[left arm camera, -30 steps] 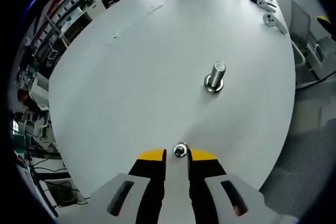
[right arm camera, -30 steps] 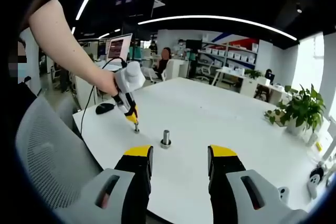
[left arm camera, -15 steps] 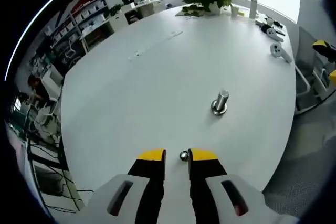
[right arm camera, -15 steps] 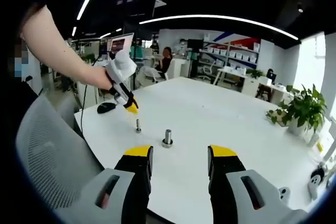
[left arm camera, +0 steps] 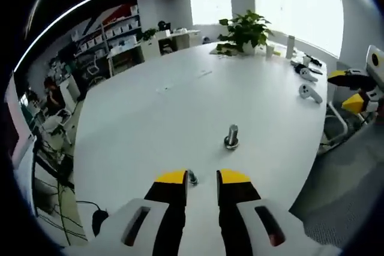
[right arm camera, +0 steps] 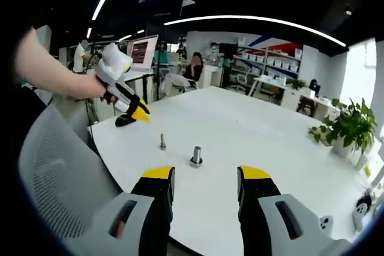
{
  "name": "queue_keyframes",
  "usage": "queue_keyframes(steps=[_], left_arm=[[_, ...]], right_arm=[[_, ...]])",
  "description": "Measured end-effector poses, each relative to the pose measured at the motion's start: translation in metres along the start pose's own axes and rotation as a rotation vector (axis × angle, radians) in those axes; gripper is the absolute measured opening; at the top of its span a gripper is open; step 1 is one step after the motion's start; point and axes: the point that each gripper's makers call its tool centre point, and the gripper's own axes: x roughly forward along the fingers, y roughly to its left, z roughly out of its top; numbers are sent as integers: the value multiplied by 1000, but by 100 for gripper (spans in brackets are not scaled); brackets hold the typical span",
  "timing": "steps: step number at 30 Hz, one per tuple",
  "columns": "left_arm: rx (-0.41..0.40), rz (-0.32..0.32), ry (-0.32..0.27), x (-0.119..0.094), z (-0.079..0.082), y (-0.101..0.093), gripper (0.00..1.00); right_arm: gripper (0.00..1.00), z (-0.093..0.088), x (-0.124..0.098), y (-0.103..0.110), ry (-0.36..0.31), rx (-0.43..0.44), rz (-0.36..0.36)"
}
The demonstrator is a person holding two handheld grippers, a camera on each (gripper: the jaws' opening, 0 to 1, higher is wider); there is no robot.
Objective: Place the washer onto the threaded stud by aligning its center hole with the stud, sliding it down to the base, and recovering from edge contact or off-axis alignment until the washer reaches the visible bottom stop.
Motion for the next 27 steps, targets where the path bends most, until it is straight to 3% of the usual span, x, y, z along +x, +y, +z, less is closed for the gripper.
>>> queue_keyframes(steps=[5, 8, 12, 20, 27], left_arm=[[-55, 16, -92, -28, 3, -11, 17], [-41, 28, -123, -40, 0, -14, 17], [-76, 29, -188, -54, 4, -16, 18], [-52, 65, -248, -74, 5, -15, 18], [-97, 99, -317, -85, 6, -4, 18]], right_arm=[[43, 2, 0, 2, -13, 18, 14], [43, 6, -2, 0, -33, 36, 12], [44, 13, -4, -4, -78, 107, 12], [46, 15, -6, -8, -104, 159, 6], [47, 20, -6, -4, -124, 167, 16]])
